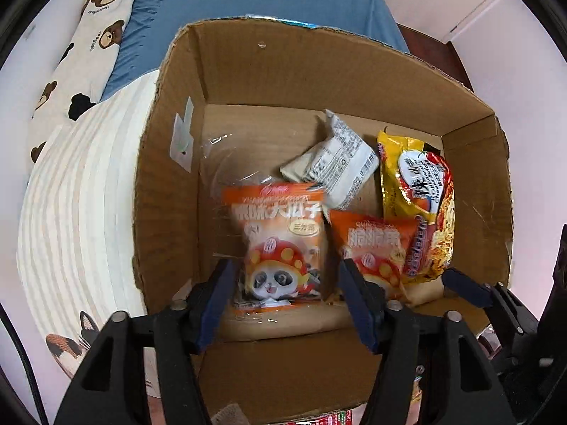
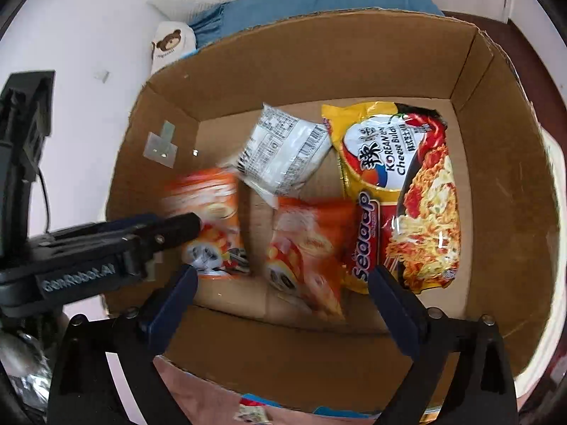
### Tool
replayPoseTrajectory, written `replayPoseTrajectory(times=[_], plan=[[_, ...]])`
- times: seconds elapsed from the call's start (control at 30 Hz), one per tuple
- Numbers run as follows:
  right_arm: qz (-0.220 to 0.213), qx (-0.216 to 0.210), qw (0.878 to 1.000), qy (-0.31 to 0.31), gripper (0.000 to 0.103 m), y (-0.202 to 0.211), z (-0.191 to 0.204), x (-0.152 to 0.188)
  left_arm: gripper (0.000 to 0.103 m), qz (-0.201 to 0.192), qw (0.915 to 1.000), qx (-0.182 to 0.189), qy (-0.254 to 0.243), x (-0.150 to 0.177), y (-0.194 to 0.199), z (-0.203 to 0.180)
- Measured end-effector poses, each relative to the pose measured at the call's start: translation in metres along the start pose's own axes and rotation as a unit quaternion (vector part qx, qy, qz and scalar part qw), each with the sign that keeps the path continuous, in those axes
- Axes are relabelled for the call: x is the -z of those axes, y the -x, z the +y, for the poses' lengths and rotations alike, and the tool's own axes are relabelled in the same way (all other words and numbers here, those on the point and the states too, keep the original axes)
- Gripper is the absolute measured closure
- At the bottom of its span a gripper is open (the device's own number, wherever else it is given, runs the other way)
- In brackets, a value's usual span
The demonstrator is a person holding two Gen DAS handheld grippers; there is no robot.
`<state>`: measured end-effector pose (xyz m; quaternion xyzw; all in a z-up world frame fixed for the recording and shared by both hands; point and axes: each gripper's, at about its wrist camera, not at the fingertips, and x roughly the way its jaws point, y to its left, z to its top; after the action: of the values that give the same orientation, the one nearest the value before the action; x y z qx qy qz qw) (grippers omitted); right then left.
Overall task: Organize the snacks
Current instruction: 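Carry both orange panda bags into the box and open both tools, then grasp the red sauce packet with the left tool while the right tool grasps the yellow clear snack bag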
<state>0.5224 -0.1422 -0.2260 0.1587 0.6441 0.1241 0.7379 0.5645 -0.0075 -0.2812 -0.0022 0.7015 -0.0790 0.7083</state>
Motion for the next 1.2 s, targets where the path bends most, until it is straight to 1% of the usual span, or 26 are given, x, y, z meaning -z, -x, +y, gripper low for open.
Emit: replayPoseTrajectory(times=[0.13, 0.27, 0.37, 0.43, 0.57, 0.73, 0.87, 0.97, 1.07, 1.2], plan=[[-0.004, 0.015, 1.000, 0.004, 0.004, 0.003, -0.003, 0.001, 0.041, -0.005, 1.0000, 0.001, 0.000, 0.005, 0.004, 0.001], [-0.017, 0.043, 0.999, 0.007, 0.004, 0.011, -0.008, 0.009, 0.041, -0.025, 0.9997, -0.003, -0.003, 0.014, 0.014, 0.000], [-0.029, 0.061, 0.998, 0.012, 0.004, 0.022, -0.011, 0.019, 0.041, -0.039, 0.9992, -0.006, -0.007, 0.026, 0.021, -0.002], [-0.038, 0.077, 0.996, 0.020, 0.004, 0.031, -0.008, 0.024, 0.041, -0.051, 0.9986, -0.013, -0.011, 0.036, 0.026, -0.004], [-0.061, 0.095, 0.993, 0.035, 0.004, 0.052, -0.002, 0.037, 0.041, -0.076, 0.9966, -0.024, -0.020, 0.058, 0.038, -0.008], [-0.098, 0.115, 0.987, 0.049, 0.004, 0.081, 0.007, 0.063, 0.041, -0.130, 0.9904, -0.042, -0.020, 0.094, 0.062, -0.006], [-0.128, 0.122, 0.983, 0.052, 0.004, 0.104, 0.013, 0.081, 0.041, -0.166, 0.9849, -0.046, -0.021, 0.119, 0.082, -0.006], [-0.152, 0.125, 0.979, 0.054, 0.004, 0.121, 0.018, 0.097, 0.041, -0.199, 0.9776, -0.060, -0.032, 0.136, 0.099, -0.007], [-0.174, 0.128, 0.975, 0.057, 0.004, 0.136, 0.025, 0.113, 0.041, -0.221, 0.9724, -0.065, -0.034, 0.152, 0.112, -0.007], [-0.195, 0.125, 0.971, 0.058, 0.004, 0.152, 0.032, 0.132, 0.041, -0.236, 0.9694, -0.058, -0.034, 0.173, 0.123, -0.008]])
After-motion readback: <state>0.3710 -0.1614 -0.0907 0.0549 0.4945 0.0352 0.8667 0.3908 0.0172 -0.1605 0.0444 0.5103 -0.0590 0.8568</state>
